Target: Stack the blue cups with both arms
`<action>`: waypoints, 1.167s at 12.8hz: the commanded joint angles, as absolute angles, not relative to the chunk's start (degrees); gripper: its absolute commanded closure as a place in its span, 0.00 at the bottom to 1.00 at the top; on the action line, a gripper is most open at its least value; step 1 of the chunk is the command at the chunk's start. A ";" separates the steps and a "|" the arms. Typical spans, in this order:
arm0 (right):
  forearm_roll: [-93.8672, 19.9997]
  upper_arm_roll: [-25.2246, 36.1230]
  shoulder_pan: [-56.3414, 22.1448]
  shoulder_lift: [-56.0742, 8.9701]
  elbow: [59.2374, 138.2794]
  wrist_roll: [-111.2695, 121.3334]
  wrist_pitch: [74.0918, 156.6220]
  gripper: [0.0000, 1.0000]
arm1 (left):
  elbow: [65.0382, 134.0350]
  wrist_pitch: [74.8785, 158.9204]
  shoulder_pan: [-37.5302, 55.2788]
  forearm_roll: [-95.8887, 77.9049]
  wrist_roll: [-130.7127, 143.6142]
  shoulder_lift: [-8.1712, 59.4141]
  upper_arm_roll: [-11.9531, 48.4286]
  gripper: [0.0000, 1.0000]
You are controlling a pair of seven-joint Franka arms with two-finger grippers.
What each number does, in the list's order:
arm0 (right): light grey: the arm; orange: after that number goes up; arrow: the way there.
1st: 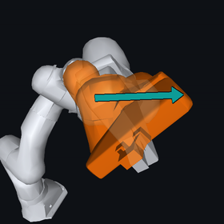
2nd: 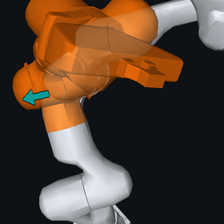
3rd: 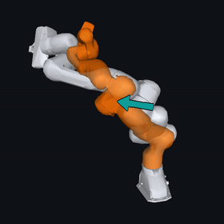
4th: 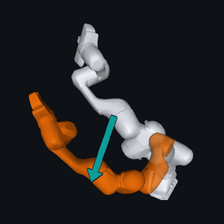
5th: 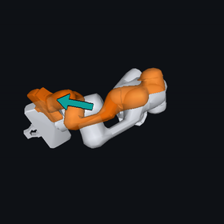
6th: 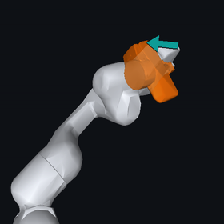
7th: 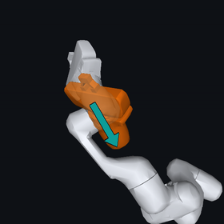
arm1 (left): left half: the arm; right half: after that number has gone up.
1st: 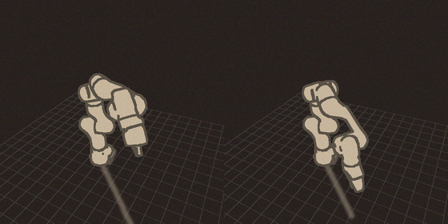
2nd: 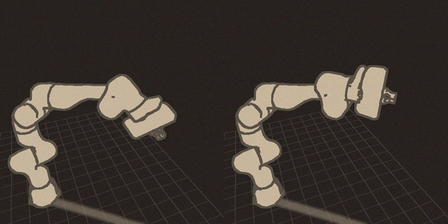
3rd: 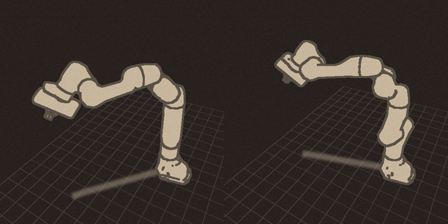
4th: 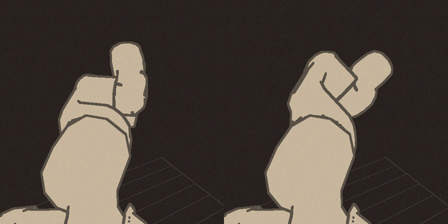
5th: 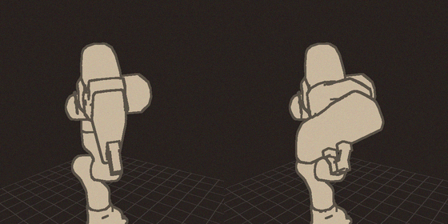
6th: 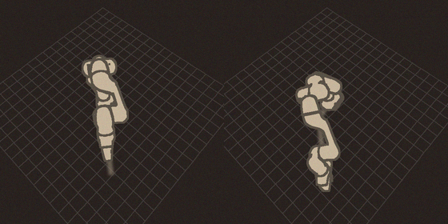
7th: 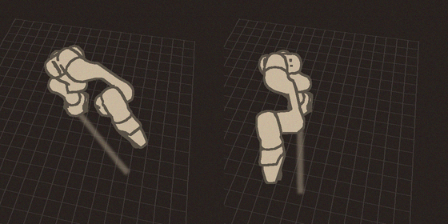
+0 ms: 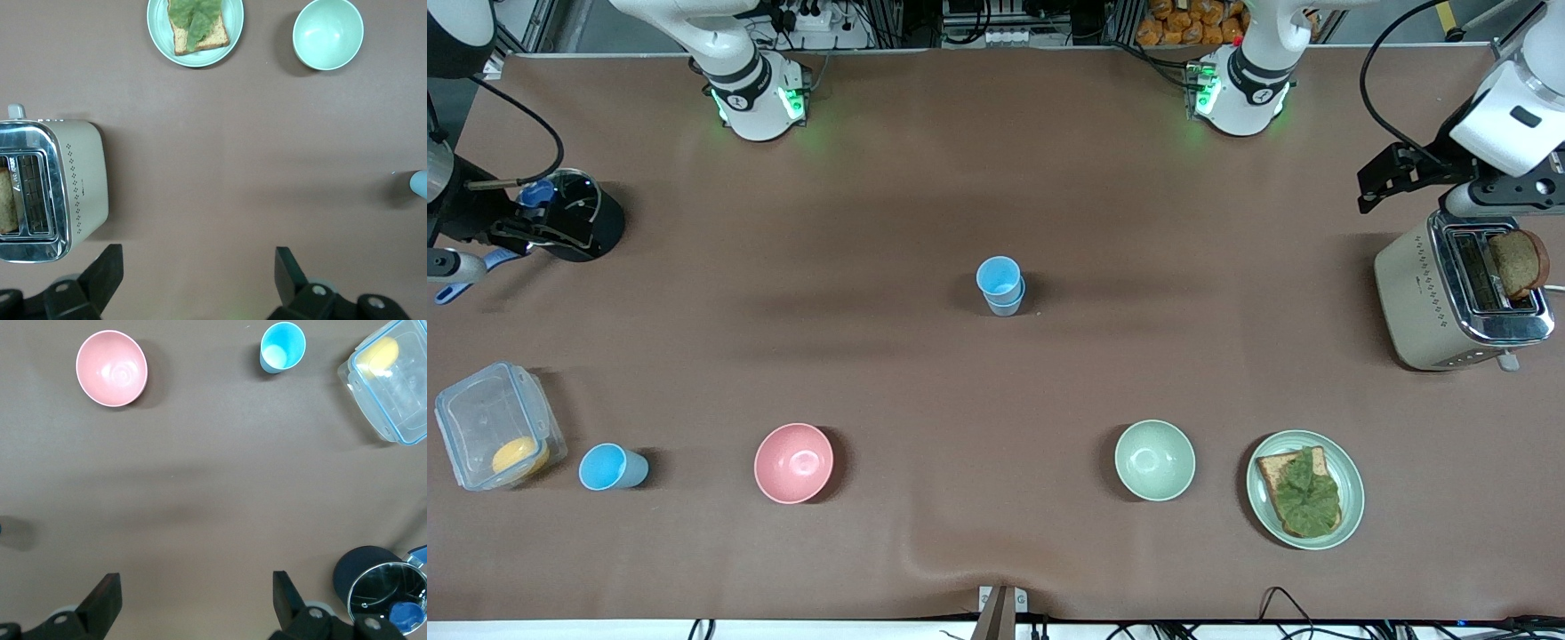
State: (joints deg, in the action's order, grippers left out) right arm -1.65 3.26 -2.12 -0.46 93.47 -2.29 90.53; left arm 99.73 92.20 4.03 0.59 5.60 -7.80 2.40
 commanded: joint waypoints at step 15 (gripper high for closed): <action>-1.85 2.64 -1.23 -0.62 92.64 -2.29 89.74 0.00 | 97.65 90.62 1.14 1.58 4.83 -7.38 2.64 0.00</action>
State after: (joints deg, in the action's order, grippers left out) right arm -1.65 3.27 -2.12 -0.46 93.47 -2.29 90.53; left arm 98.69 91.81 1.59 0.60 5.60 -7.77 2.12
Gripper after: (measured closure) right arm 0.000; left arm 0.000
